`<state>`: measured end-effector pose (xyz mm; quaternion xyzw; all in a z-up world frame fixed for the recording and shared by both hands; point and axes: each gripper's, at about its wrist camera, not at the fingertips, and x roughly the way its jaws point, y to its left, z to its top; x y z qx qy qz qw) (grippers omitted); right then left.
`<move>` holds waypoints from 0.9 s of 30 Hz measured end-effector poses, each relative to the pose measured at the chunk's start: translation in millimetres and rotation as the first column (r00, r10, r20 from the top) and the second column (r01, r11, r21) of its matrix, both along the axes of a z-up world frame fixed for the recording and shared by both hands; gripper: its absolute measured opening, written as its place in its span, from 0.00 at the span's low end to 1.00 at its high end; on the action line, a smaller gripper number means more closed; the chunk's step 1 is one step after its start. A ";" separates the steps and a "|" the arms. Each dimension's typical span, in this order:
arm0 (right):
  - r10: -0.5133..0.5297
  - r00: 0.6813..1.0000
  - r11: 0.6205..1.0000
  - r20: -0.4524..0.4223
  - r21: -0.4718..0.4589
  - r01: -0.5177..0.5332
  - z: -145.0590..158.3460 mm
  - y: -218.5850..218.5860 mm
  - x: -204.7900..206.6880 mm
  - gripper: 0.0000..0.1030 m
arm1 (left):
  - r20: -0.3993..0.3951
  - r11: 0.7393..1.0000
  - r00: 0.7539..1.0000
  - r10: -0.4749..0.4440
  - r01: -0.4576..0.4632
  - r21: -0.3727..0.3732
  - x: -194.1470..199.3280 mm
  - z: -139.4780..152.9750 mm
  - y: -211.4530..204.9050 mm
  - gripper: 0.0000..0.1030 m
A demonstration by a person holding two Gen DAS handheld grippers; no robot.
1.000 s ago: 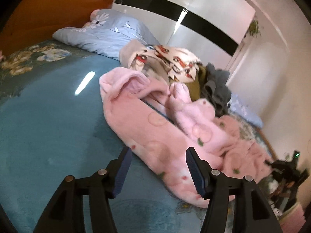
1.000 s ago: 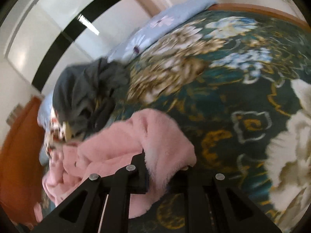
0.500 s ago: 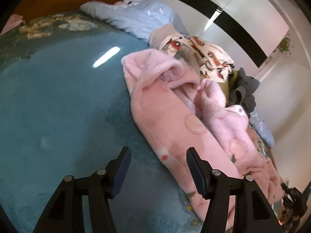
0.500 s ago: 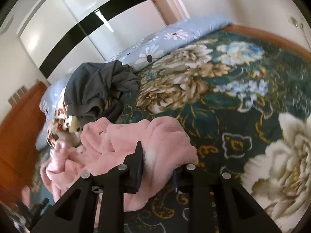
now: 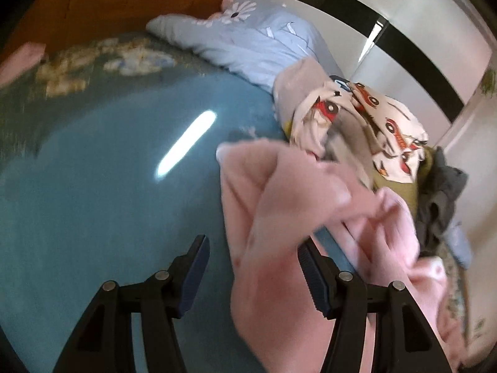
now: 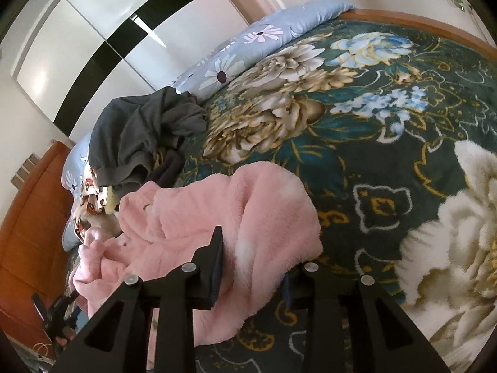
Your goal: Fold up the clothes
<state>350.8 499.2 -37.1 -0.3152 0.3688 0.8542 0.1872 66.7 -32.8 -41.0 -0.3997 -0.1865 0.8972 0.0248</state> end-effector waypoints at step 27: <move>0.141 0.983 0.985 -0.115 -0.085 -0.151 16.7 -54.6 -47.9 0.31 | 0.009 0.894 0.909 0.416 -0.411 0.178 69.4 7.6 -244.3 0.05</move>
